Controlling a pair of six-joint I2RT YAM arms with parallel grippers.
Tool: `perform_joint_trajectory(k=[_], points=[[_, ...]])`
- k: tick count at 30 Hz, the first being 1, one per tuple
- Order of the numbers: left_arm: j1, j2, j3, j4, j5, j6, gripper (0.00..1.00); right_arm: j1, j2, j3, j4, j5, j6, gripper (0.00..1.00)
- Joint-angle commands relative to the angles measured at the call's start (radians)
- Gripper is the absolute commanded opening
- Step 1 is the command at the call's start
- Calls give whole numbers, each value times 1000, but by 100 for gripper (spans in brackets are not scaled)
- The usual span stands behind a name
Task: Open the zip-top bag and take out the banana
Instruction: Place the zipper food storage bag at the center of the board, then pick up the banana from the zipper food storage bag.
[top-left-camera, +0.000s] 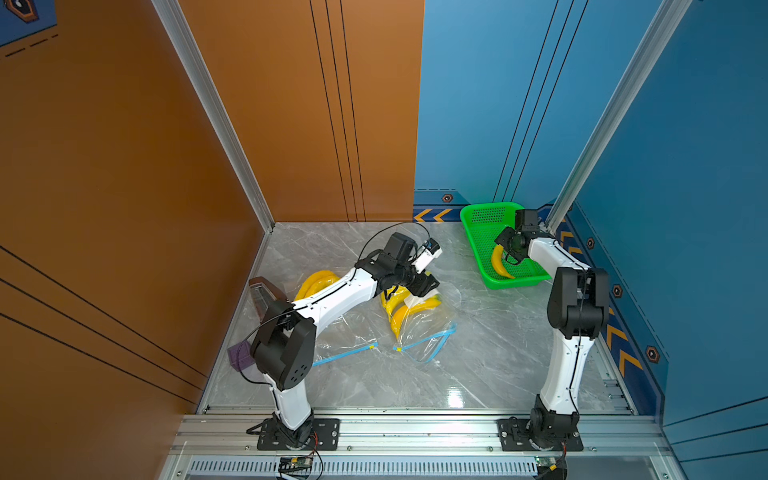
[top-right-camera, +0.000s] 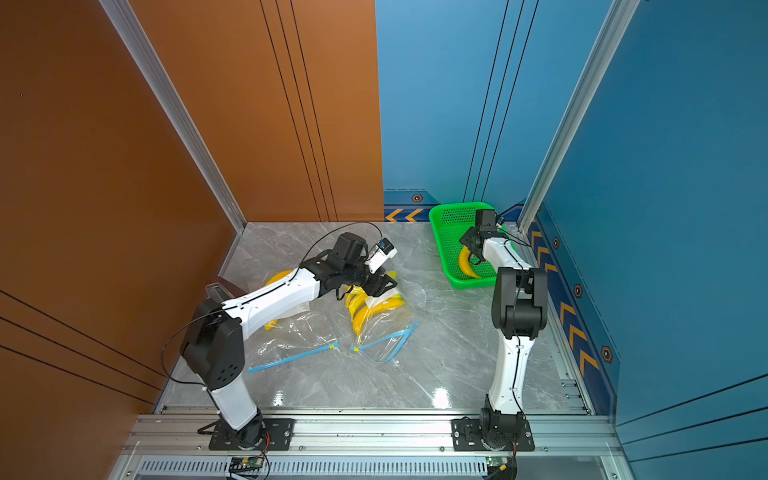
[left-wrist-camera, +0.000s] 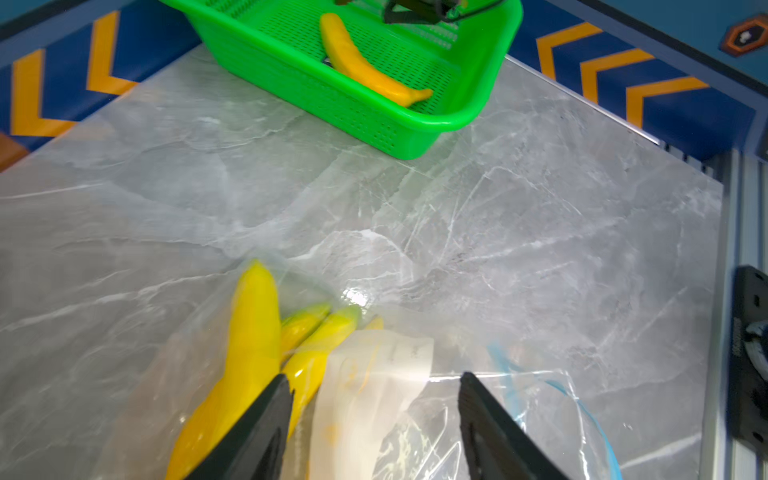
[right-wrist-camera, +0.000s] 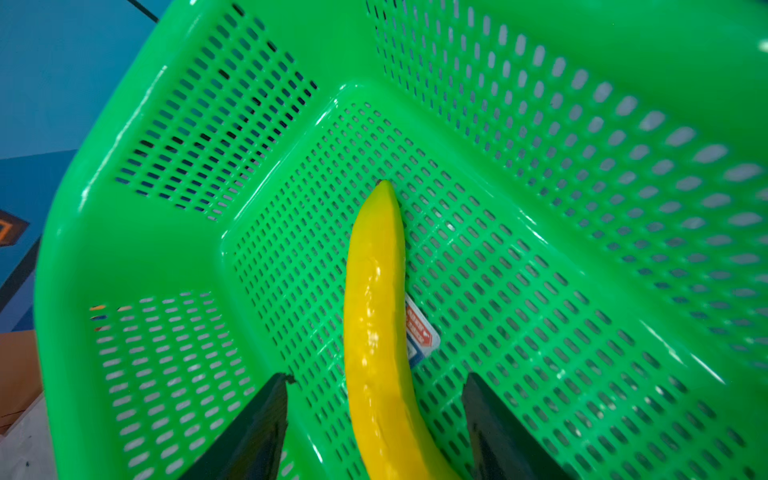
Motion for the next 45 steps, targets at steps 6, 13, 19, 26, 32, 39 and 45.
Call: perform_joint_trajectory(k=[6, 13, 19, 26, 32, 39, 45], points=[[223, -99, -169, -7, -164, -288, 72, 151, -505, -416, 93, 22, 39, 68], [262, -19, -226, -7, -136, -318, 76, 355, -795, -690, 90, -2, 63, 59], [252, 34, -205, -6, -124, -296, 76, 523, -1064, -906, 86, -29, 111, 50], [246, 85, -156, -4, -136, -312, 65, 781, -1110, -1051, 185, 6, 196, 45], [239, 124, -125, -4, -172, -330, 54, 942, -953, -1104, 368, 34, 219, 39], [237, 138, -109, -6, -194, -329, 45, 1012, -892, -1134, 448, 31, 205, 38], [237, 149, -105, -6, -198, -328, 37, 1067, -887, -1140, 441, 14, 149, 38]])
